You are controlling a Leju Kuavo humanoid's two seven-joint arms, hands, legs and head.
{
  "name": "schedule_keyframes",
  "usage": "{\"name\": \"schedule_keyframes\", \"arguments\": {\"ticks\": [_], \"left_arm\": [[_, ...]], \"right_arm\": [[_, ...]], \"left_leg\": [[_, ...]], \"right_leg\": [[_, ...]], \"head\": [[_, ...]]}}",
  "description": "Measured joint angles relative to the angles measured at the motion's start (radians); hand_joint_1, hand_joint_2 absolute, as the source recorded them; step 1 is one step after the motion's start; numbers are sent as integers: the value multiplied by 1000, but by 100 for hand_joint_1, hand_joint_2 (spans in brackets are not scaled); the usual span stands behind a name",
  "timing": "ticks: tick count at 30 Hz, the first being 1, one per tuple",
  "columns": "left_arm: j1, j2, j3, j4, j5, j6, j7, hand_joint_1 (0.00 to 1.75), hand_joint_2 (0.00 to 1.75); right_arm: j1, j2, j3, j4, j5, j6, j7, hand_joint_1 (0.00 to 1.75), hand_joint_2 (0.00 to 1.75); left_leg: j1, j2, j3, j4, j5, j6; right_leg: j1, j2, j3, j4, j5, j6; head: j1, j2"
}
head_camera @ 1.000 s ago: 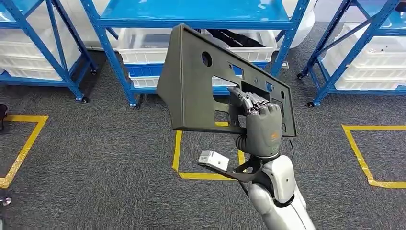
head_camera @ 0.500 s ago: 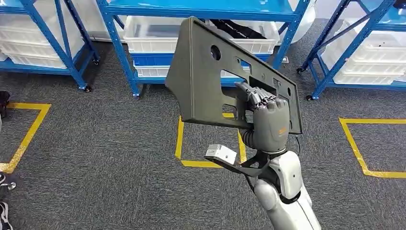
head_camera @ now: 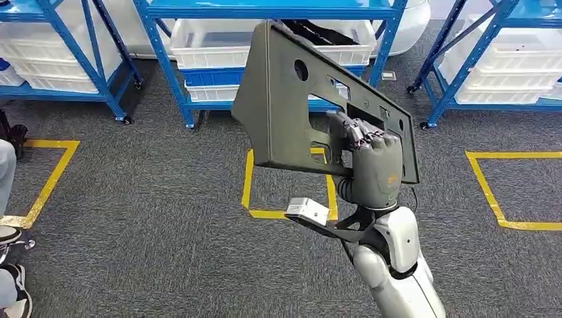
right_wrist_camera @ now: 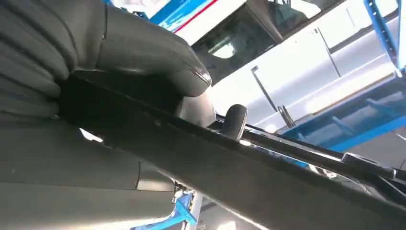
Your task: Take the parts from the cabinet and place them on the table.
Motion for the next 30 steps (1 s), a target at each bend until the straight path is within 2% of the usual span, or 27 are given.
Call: {"name": "schedule_keyframes", "arguments": {"ticks": [1, 2, 3, 5, 6, 7, 8, 10, 11, 12, 13, 14, 15, 16, 17, 18, 19, 21, 22, 23, 24, 25, 26, 27, 28, 29, 30], "left_arm": [[-2, 0, 2, -1, 0, 1, 0, 0, 0], [-4, 0, 3, -1, 0, 2, 0, 0, 0], [-3, 0, 4, -1, 0, 3, 0, 0, 0], [-2, -1, 8, -1, 0, 3, 0, 0, 0], [-1, -1, 9, -1, -2, 3, 0, 0, 0], [-1, -3, 9, -1, -6, 3, 0, 0, 0], [-1, -3, 9, -1, -8, 3, 0, 0, 0], [-1, -4, 10, -1, -11, 4, 1, 0, 0], [-1, -4, 10, -1, -12, 4, 2, 0, 0], [-1, -4, 10, -1, -13, 5, 3, 0, 0], [-1, -4, 11, -1, -14, 7, 3, 0, 0], [-1, -4, 11, -1, -16, 8, 3, 0, 0], [-1, -4, 11, -1, -17, 7, 3, 0, 0], [-1, -4, 12, -1, -17, 7, 3, 0, 0], [-2, -4, 12, -2, -18, 7, 3, 0, 0], [-2, -5, 12, -3, -18, 8, 3, 0, 0], [0, -5, 13, -3, -18, 8, 3, 0, 0], [0, -4, 16, -3, -18, 8, 3, 0, 0], [3, -4, 18, -3, -18, 8, 3, 0, 0], [2, -3, 18, -3, -18, 8, 4, 0, 0], [2, -3, 19, -3, -18, 8, 4, 0, 0], [2, -3, 20, -3, -18, 8, 4, 0, 0], [2, -3, 20, -3, -18, 8, 4, 0, 0], [2, -3, 21, -3, -18, 9, 4, 0, 0], [2, -3, 22, -3, -18, 9, 4, 0, 0], [1, -3, 22, -3, -18, 9, 4, 0, 0], [0, -3, 23, -3, -18, 10, 3, 0, 0]], "right_arm": [[-2, 3, 0, 0, 0, 0, -2, 175, 175], [-4, 8, 0, 0, 0, 0, -3, 175, 175], [-8, 13, 0, 2, 0, 1, -4, 175, 175], [-14, 20, 1, 3, 1, 1, -5, 175, 175], [-14, 21, 2, 5, 0, 1, -5, 175, 175], [-12, 20, 1, 6, 0, 1, -6, 175, 175], [-13, 20, 0, 7, 0, 0, -7, 175, 175], [-12, 20, -1, 8, 0, -1, -8, 175, 175], [-12, 20, -1, 8, -2, -1, -8, 175, 175], [-8, 20, -2, 8, -7, -2, -8, 175, 175], [-5, 19, -3, 8, -11, -2, -9, 175, 175], [-4, 19, -5, 8, -17, -2, -10, 175, 175], [-4, 19, -6, 8, -19, -2, -10, 175, 175], [-5, 19, -7, 8, -20, -2, -10, 175, 175], [-5, 20, -7, 7, -20, -2, -10, 175, 175], [-4, 21, -7, 7, -20, -2, -10, 175, 175], [1, 20, -8, 8, -20, -3, -10, 175, 175], [1, 20, -10, 8, -20, -3, -10, 175, 175], [2, 20, -10, 9, -20, -3, -10, 175, 175], [1, 21, -10, 9, -20, -3, -10, 175, 175], [2, 21, -10, 9, -20, -3, -10, 175, 175], [2, 21, -10, 9, -20, -3, -10, 175, 175], [2, 21, -10, 9, -21, -3, -10, 175, 175], [2, 21, -10, 9, -22, -3, -12, 175, 175], [3, 21, -10, 9, -26, -3, -12, 175, 175], [3, 21, -10, 10, -29, -3, -13, 175, 175], [3, 21, -10, 10, -33, -3, -15, 175, 175]], "left_leg": [[1, -1, 70, -91, -2, 3], [-3, -5, 113, -161, -43, 6], [-8, -8, 122, -190, -49, 11], [-19, -8, 110, -188, -37, 27], [-18, -7, 100, -196, -23, 39], [-11, 1, 91, -201, -7, 49], [-11, 0, 75, -204, 6, 59], [-11, 3, 40, -204, 34, 65], [-11, 4, 25, -204, 44, 65], [-11, 6, -1, -203, 64, 64], [-11, 8, -20, -203, 79, 62], [-10, 10, -37, -203, 93, 60], [-9, 10, -56, -203, 108, 56], [-8, 9, -72, -202, 124, 50], [-11, 8, -79, -200, 137, 44], [-15, 7, -86, -200, 147, 38], [-14, 9, -79, -216, 166, 31], [-10, 9, -79, -230, 193, 16], [-6, 7, -84, -230, 186, 9], [-5, 7, -95, -209, 132, 8], [-5, 6, -109, -151, 48, 5], [-5, 3, -123, -77, -17, 1], [-5, 2, -138, 8, -62, -3], [-5, 2, -143, 74, -73, -6], [-5, 2, -136, 110, -54, -7], [-4, 2, -107, 102, -18, -7], [-3, 2, -52, 50, 17, -7]], "right_leg": [[0, 0, -8, 7, 4, 4], [6, 1, -16, 12, 10, 13], [5, 0, -19, 12, 16, 21], [-1, -2, -24, 5, 37, 37], [5, -1, -28, 4, 47, 46], [-2, 2, -39, 15, 29, 44], [0, 2, -59, 43, -19, 33], [0, 2, -96, 170, -121, 22], [0, 2, -106, 226, -148, 23], [0, 2, -112, 303, -164, 35], [-1, 2, -98, 321, -142, 51], [-2, 2, -67, 302, -105, 68], [-3, 2, -18, 248, -71, 79], [-4, 2, 53, 162, -65, 79], [-5, 2, 129, 55, -105, 64], [3, 2, 195, -55, -145, 48], [7, 6, 170, -37, -138, 37], [11, 10, 156, -36, -125, 21], [-7, 7, 146, -41, -106, 6], [-5, 4, 135, -40, -95, -3], [-5, 3, 121, -40, -80, -15], [-3, 2, 107, -39, -68, -17], [-1, 2, 98, -37, -54, -17], [1, 2, 82, -34, -40, -17], [1, 1, 63, -32, -29, -15], [1, 1, 44, -27, -19, -11], [0, 1, 25, -20, -11, -6]], "head": [[0, 0], [0, 0], [3, 0], [0, 0], [2, 0], [-1, 0], [1, 0], [7, 0], [6, 0], [7, 0], [6, 0], [7, 0], [6, 0], [6, 0], [7, 0], [9, 0], [1, 0], [7, 0], [3, 0], [3, 0], [2, 0], [2, 0], [2, 0], [2, 0], [2, 0], [2, 0], [1, 0]]}}
